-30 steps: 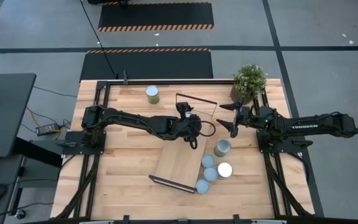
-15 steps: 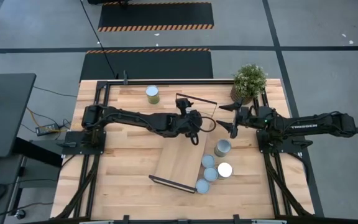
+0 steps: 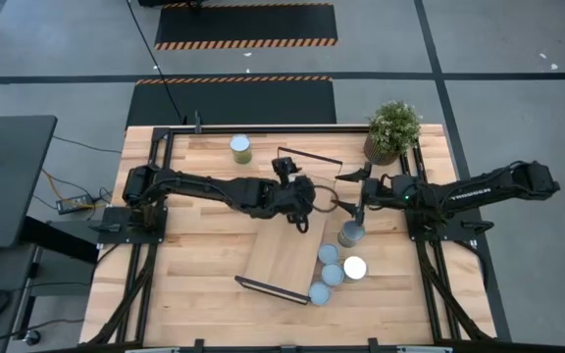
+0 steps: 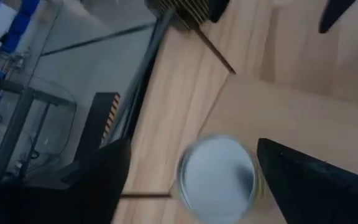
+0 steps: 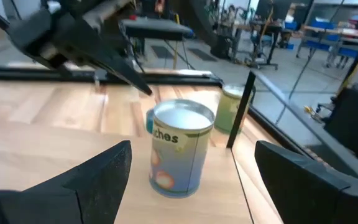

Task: Pick and place cans onto a shelf
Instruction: Put the canned peaches on the shelf

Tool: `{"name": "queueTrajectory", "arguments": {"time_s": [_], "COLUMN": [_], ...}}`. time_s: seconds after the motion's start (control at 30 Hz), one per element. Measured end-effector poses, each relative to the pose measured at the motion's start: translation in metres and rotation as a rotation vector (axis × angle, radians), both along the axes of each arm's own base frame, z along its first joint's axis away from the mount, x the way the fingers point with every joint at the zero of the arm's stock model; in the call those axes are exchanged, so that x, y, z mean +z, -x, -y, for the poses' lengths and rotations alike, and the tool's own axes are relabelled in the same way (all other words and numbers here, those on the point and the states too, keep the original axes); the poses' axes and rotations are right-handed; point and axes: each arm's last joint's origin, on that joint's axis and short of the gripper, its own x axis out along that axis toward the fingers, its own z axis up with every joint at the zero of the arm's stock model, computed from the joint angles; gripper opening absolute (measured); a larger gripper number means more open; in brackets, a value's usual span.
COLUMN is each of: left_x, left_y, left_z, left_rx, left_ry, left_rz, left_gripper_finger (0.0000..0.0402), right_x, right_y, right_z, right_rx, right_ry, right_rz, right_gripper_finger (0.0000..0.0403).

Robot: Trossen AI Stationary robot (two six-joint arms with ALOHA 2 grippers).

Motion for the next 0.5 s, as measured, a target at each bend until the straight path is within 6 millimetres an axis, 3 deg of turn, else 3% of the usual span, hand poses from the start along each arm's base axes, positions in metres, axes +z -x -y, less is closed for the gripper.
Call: {"name": "queueTrajectory", "arguments": {"time_s": [0.13, 0.3, 0.5], "left_x": [-0.012, 0.001, -0.007], "left_y": [0.011, 0.025, 0.048], "left_z": [-0.002, -0.003, -0.010], "left_rx": [0.044, 0.064, 0.089], "left_ry": [0.009, 0.045, 0.107], "left_rz": [-0.062, -0.002, 0.008], "left_gripper_finger": [0.0321, 0.0289, 0.0269], "right_x": [-0.002, -0.004, -0.009], "right_y": [-0.016, -0.041, -0.064], "right_z": [-0.001, -0.005, -0.008], "right_rx": [-0.010, 0.012, 0.028], "right_ry": [0.001, 0.000, 0.010], "right_rz": [-0.060, -0.118, -0.179], "right_gripper_finger": [0.0349, 0.0349, 0.0349]}}
